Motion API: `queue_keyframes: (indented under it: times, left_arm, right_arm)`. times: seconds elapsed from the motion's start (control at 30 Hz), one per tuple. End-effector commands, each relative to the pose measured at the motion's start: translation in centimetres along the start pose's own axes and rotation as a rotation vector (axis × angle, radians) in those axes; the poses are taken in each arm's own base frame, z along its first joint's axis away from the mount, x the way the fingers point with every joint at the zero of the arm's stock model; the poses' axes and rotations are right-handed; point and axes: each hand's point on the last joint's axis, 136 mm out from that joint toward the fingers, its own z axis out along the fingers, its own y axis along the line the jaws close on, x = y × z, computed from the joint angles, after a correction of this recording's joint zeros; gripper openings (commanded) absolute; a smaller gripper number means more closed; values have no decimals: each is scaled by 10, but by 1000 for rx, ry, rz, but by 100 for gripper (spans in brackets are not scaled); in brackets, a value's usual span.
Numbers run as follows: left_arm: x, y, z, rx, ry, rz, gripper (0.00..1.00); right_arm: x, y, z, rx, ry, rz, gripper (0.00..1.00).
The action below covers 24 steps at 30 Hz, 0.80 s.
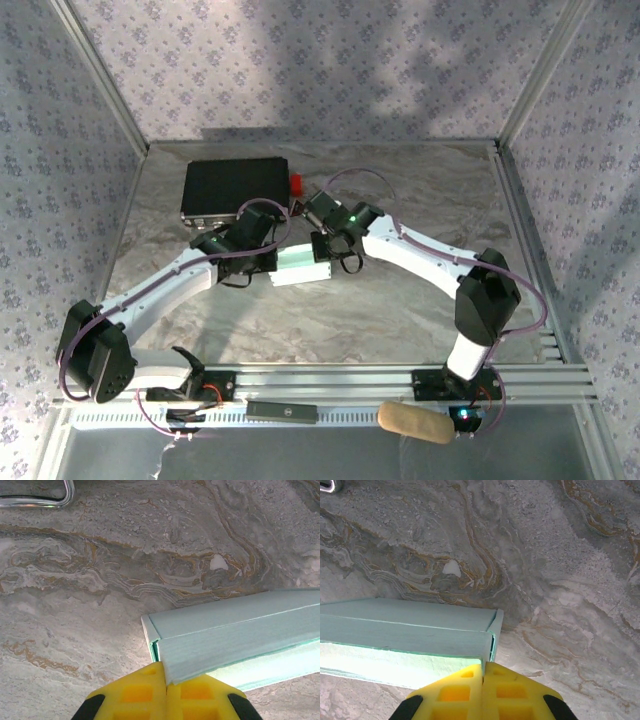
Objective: Fold the paper box
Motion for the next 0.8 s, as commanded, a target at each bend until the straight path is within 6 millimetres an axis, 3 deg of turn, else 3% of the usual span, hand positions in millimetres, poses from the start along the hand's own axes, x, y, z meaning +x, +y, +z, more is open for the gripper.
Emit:
queue_keyframes:
  times: [0.0,0.43,0.77]
  left_arm:
    - [-10,-17,-10,60,-30,-8,0]
    - [-6,-17,-7,57,-85,-1,0]
    - [2,-11,-5,54,-132,0,0]
  right_arm:
    - [0,7,-2,6,-21,2,2]
    - [17,-5,10,65,-126,-32,0]
    - [19,4,1,76,-236,-65,0]
